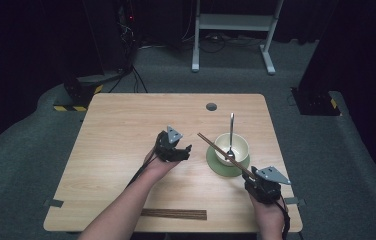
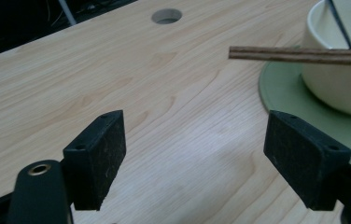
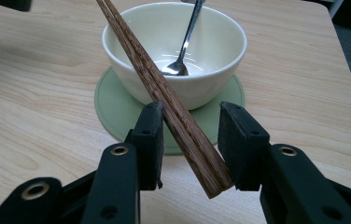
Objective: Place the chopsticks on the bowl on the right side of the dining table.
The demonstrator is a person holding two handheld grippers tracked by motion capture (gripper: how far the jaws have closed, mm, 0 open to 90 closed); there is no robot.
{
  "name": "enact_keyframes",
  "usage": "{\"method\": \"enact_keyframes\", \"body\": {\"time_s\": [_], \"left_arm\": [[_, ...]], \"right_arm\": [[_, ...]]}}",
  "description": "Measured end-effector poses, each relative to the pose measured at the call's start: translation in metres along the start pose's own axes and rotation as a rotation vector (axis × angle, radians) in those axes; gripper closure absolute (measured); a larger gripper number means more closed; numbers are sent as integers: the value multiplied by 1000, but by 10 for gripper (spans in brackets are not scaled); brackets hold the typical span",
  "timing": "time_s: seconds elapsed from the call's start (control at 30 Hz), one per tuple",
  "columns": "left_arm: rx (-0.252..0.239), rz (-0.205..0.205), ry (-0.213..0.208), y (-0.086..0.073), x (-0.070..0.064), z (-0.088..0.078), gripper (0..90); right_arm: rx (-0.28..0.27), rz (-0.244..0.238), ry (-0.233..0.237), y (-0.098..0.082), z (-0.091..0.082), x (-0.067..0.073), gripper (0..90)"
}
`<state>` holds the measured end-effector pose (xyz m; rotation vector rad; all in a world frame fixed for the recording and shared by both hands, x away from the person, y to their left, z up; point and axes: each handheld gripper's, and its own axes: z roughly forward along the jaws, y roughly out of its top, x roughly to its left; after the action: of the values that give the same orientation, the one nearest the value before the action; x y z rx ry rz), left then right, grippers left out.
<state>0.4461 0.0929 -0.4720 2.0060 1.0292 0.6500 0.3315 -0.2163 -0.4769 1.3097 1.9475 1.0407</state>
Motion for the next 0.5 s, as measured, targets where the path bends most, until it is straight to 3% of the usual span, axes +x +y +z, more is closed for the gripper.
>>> {"method": "enact_keyframes", "body": {"time_s": [0.33, 0.5], "left_arm": [[-10, -14, -16, 7, -17, 14, 241], [5, -3, -18, 7, -22, 22, 243]], "right_arm": [[-6, 2, -19, 1, 1, -10, 553], [-6, 11, -35, 2, 3, -16, 527]]}}
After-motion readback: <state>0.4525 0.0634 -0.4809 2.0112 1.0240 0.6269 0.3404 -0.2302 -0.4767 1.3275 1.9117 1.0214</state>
